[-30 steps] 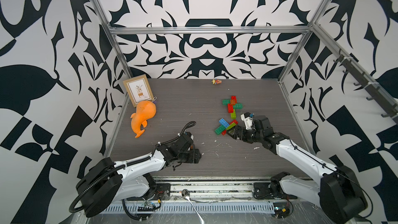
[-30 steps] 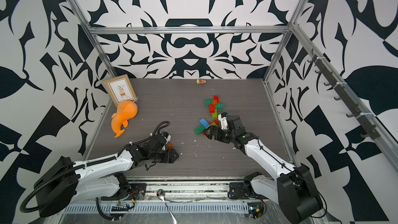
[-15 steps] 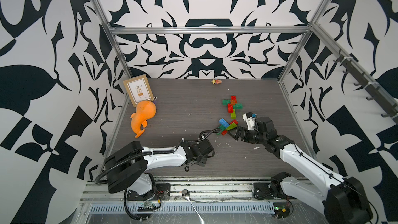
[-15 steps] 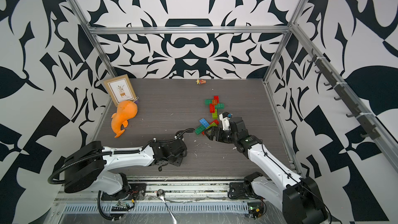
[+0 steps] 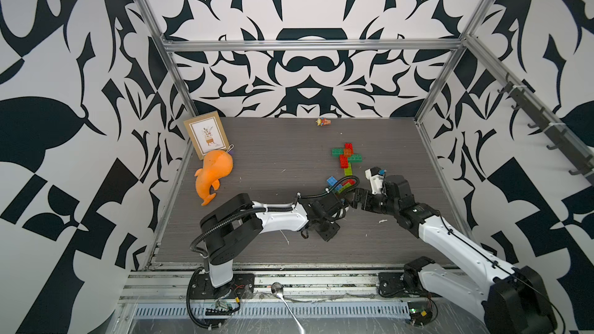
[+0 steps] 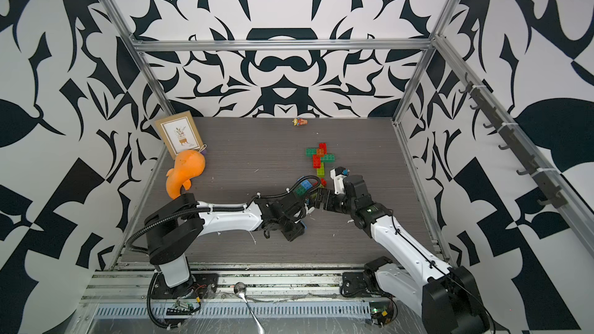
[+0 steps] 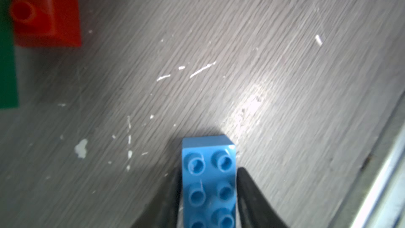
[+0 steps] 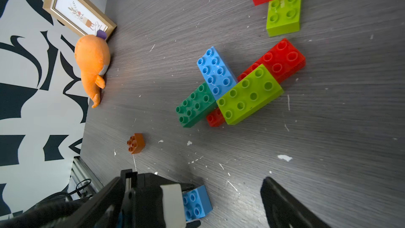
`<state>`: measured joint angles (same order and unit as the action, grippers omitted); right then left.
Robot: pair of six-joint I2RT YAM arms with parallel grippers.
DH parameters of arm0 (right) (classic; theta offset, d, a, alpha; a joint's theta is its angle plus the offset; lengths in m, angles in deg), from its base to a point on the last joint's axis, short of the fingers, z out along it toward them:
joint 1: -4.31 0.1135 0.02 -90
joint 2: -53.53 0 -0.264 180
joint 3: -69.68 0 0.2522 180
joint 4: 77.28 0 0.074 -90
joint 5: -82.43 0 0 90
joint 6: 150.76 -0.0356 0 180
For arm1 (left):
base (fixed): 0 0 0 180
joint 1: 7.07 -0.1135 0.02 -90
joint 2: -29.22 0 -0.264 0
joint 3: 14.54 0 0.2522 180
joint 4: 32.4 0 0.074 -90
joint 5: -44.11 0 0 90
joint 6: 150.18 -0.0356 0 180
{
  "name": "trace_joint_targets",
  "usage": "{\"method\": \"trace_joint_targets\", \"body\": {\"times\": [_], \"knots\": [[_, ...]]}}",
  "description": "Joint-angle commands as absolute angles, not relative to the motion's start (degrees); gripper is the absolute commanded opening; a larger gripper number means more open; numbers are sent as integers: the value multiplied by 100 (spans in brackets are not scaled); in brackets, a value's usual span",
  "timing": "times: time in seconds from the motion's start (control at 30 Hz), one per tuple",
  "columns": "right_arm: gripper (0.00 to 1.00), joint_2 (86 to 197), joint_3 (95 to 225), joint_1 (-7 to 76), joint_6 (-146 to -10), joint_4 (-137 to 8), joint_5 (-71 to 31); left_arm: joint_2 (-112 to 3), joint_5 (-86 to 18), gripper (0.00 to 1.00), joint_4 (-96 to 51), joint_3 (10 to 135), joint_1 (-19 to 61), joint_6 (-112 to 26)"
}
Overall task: Assemble a small pinwheel with lego
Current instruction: Move the lego brick at the center of the board.
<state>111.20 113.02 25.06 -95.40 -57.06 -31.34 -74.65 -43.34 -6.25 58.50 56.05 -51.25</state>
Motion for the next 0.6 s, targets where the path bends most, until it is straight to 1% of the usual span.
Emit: {"method": "trace_joint_targets", "body": {"times": [0.0, 0.1, 0.17, 0.23, 0.33, 0.43, 0.57], "knots": [[100, 10976, 11376, 2523, -9410, -5651, -3047, -7484, -4034, 58, -458, 5711, 5542, -5520], [100, 10850, 11306, 2523, -9386, -5603, -3035, -7091, -3977, 68, -663, 5328, 5545, -5564], [100, 10812, 11280, 2523, -9342, -5516, -3049, -6889, -3919, 71, -660, 5126, 5550, -5646], [100, 10794, 11259, 2526, -9345, -5481, -3161, -6738, -3907, 71, -706, 4926, 5551, -5659], [100, 10737, 11204, 2529, -9342, -5507, -3218, -6658, -3907, 69, -918, 4705, 5551, -5579], [100, 10741, 11169, 2534, -9355, -5549, -3267, -6778, -3976, 61, -969, 4707, 5576, -5537], [99, 10789, 11136, 2524, -9330, -5616, -3296, -6904, -4077, 56, -1159, 4670, 5578, -5441]]}}
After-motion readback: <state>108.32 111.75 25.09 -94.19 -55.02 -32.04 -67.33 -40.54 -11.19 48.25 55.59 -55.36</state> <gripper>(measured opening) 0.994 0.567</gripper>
